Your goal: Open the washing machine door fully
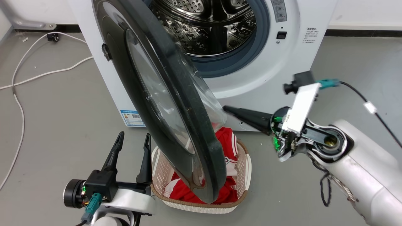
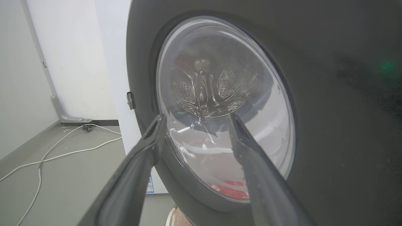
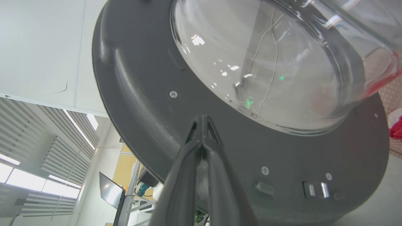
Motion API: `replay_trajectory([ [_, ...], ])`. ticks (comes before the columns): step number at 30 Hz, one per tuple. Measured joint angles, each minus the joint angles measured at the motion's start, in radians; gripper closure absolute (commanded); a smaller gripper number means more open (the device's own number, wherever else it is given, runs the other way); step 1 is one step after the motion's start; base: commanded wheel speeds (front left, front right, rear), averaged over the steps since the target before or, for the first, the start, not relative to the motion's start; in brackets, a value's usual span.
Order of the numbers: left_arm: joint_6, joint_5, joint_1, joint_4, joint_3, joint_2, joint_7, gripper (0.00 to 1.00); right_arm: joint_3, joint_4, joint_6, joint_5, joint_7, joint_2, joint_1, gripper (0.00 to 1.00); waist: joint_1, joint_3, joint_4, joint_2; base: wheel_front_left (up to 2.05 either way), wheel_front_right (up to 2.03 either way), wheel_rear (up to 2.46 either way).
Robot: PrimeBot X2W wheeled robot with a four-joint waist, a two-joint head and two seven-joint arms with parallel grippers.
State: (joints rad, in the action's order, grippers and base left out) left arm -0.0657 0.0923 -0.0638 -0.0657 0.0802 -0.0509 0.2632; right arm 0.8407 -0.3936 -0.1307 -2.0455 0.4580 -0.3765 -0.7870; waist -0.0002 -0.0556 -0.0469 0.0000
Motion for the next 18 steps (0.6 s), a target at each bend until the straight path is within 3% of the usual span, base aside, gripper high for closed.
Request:
replay_trajectory([
  [11,0.022,0.011,0.020,0.001,-0.008,0.000,0.000,0.00,-0.070,-0.038,0.000,0.250,-0.642,-0.119,0.200,1.00,0.0001,0.021,0.037,0.0000,0.00,0.00,0.00],
  [15,0.023,0.013,0.031,0.000,-0.018,0.000,0.000,0.00,-0.107,-0.075,0.000,0.328,-0.715,-0.158,0.273,1.00,0.0001,0.030,0.053,0.0000,0.00,0.00,0.00],
  [18,0.026,0.013,0.037,0.000,-0.024,0.000,0.000,0.00,-0.228,-0.108,0.000,0.455,-0.719,-0.153,0.318,1.00,0.0001,0.035,0.064,0.0000,0.00,0.00,0.00],
])
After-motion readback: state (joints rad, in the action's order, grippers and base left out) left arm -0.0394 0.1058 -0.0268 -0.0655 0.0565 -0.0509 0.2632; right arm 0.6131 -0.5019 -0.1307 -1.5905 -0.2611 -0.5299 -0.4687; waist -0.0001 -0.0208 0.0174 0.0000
